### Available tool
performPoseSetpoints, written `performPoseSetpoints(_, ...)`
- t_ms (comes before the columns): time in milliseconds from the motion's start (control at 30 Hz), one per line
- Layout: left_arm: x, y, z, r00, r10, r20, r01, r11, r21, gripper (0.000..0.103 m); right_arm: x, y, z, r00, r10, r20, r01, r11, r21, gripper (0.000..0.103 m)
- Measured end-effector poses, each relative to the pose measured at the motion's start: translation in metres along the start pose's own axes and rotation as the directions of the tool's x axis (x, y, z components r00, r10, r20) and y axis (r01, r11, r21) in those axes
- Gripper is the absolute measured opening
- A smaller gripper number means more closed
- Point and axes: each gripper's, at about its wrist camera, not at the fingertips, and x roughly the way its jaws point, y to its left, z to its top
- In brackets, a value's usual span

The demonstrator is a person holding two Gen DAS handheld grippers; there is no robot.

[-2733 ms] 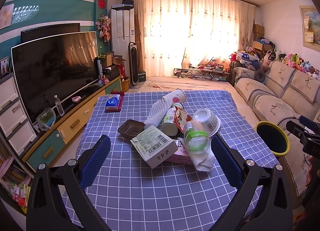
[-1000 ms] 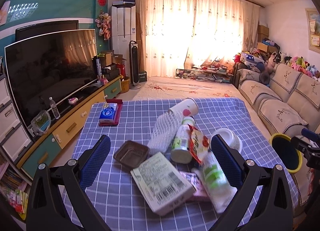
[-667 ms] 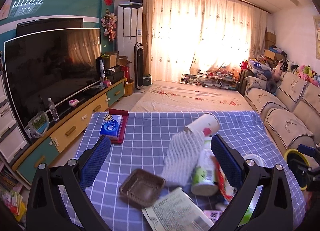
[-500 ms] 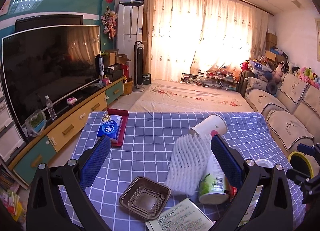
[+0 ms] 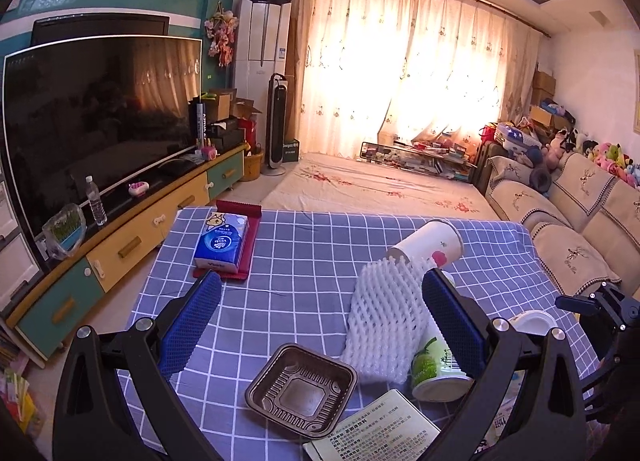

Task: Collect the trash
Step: 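Grasp the white upside-down yogurt cup with the right gripper, then carry the yogurt cup to the yellow bin and open the right gripper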

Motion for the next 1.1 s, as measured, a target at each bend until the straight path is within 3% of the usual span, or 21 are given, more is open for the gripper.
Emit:
performPoseSetpoints(400,0.008,-0.009,-0.007,0.999,-0.016,-0.036,0.017,1.0,0.016,0.099,0.021,0.004,-0.003,0.998,0.016,-0.055,-0.024,0.988,-0.153,0.084)
performPoseSetpoints(700,0.009,-0.011,-0.009,0.999,-0.025,-0.043,0.025,1.0,0.018,0.099,0.028,0.004,-0.001,1.0,0.0,-0.008,-0.001,0.981,-0.193,0.087)
performPoseSetpoints(767,0.01,-0.011,-0.009,0.999,-0.027,-0.045,0.028,0.999,0.02,0.099,0.029,0.002,-0.001,1.0,0.016,-0.01,-0.017,0.984,-0.177,0.076)
performPoseSetpoints(933,0.009,-0.013,-0.01,0.998,-0.032,-0.048,0.033,0.999,0.027,0.099,0.028,-0.01,0.0,1.0,0.025,-0.005,-0.025,0.994,-0.103,0.075)
performPoseSetpoints(1100,0.009,-0.014,-0.01,0.998,-0.036,-0.048,0.038,0.999,0.03,0.099,0.012,-0.038,0.004,0.994,0.103,0.038,-0.106,0.992,0.072,0.074)
